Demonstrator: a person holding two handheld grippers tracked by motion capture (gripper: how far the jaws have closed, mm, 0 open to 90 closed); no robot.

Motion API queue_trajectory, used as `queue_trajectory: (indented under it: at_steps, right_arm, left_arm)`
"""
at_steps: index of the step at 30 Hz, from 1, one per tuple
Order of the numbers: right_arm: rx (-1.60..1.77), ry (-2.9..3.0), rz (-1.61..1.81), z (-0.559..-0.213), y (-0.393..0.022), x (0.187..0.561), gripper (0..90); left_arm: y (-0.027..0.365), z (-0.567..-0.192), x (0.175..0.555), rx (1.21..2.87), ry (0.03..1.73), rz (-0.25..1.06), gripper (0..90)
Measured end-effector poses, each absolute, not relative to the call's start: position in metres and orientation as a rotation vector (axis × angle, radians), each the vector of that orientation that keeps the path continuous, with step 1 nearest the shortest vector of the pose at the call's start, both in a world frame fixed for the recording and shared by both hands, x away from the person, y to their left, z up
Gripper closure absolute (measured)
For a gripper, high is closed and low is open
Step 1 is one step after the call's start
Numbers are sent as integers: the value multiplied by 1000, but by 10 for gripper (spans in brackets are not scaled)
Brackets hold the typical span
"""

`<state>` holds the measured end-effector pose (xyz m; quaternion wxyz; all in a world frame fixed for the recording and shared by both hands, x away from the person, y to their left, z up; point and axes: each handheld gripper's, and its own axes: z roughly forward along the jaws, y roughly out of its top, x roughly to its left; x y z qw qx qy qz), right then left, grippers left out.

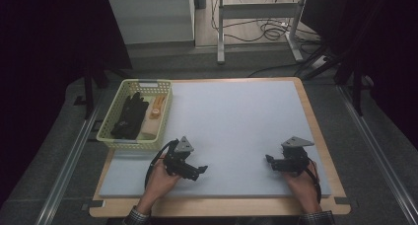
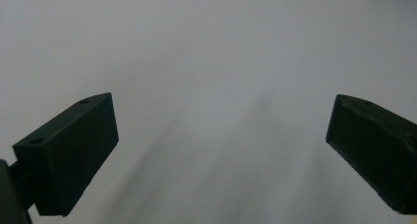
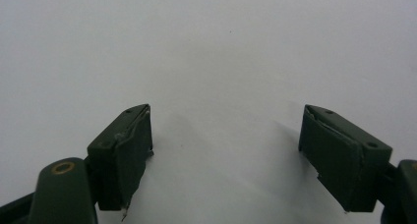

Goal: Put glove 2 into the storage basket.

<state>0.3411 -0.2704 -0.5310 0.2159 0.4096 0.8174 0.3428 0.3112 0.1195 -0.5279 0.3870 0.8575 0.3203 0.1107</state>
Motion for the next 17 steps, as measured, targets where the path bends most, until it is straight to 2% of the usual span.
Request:
queue_trajectory:
  at_steps: [9, 17]
  right_arm:
    - [1141, 2271, 954, -531, -271, 342, 203]
    - [1144, 2274, 957, -531, -271, 342, 203]
  left_arm:
    - [116, -548, 313, 2250, 844, 301, 0]
    - [116, -549, 312, 2244, 847, 303, 0]
